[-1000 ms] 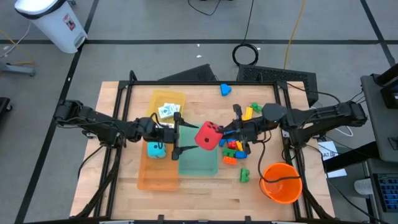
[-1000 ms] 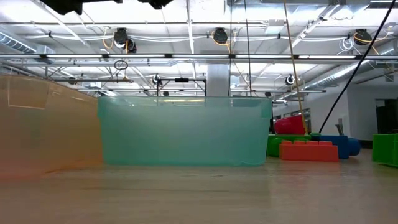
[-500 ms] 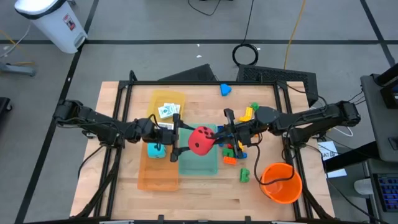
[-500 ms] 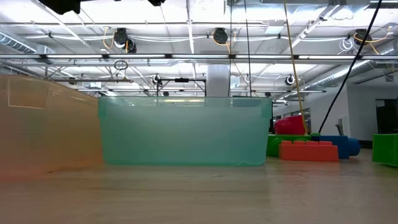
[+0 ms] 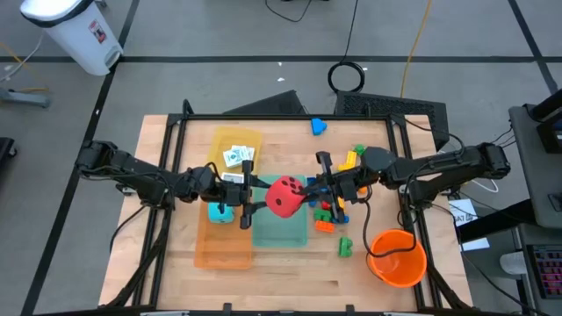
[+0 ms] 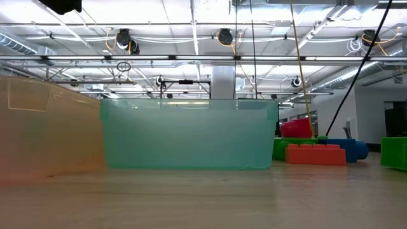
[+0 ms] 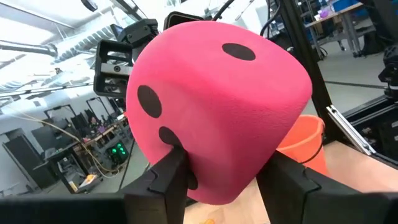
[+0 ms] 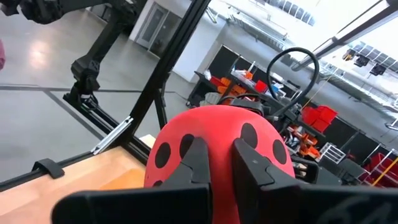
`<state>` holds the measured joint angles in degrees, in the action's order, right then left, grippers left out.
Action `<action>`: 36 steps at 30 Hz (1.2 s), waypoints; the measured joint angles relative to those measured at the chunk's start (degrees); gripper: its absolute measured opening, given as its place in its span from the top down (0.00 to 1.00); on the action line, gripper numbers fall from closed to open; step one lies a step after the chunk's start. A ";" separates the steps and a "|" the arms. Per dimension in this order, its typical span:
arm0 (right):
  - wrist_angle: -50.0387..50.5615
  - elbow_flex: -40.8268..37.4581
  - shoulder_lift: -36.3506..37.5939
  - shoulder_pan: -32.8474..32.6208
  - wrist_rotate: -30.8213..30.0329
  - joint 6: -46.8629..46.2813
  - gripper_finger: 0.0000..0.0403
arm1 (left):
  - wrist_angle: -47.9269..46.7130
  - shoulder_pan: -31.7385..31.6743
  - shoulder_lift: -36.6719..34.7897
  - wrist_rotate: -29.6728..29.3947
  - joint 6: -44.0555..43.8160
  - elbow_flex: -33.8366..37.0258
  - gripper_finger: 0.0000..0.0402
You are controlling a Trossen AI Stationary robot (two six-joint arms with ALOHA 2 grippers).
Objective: Pick & Place Toys
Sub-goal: Put the red dice into the orange bin
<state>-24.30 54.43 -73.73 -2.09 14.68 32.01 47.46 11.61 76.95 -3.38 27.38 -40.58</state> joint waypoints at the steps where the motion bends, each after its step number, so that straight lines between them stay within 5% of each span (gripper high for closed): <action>1: 0.02 0.00 0.00 0.00 -0.09 -0.17 0.99 | 0.00 -0.01 0.00 0.56 0.00 0.00 0.60; 10: 0.91 -0.17 1.91 -0.28 -1.15 -4.43 0.85 | -0.25 0.65 -0.71 0.55 -0.47 -0.04 0.61; 23: 7.83 -0.33 9.36 0.20 -4.96 -8.85 0.67 | -23.09 13.18 -14.25 -11.65 -5.85 -0.52 0.80; 29: 8.92 -0.35 9.15 0.04 -4.63 -8.88 0.67 | -40.83 21.33 -17.64 -25.94 -18.68 -0.33 0.88; 36: 9.69 -0.33 9.18 0.11 -4.35 -8.86 0.68 | -58.76 30.05 -20.31 -30.41 -39.67 -0.33 0.89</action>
<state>-14.61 54.11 -64.55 -1.98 10.33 23.15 -11.30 41.65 56.64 -33.79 -12.30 -40.91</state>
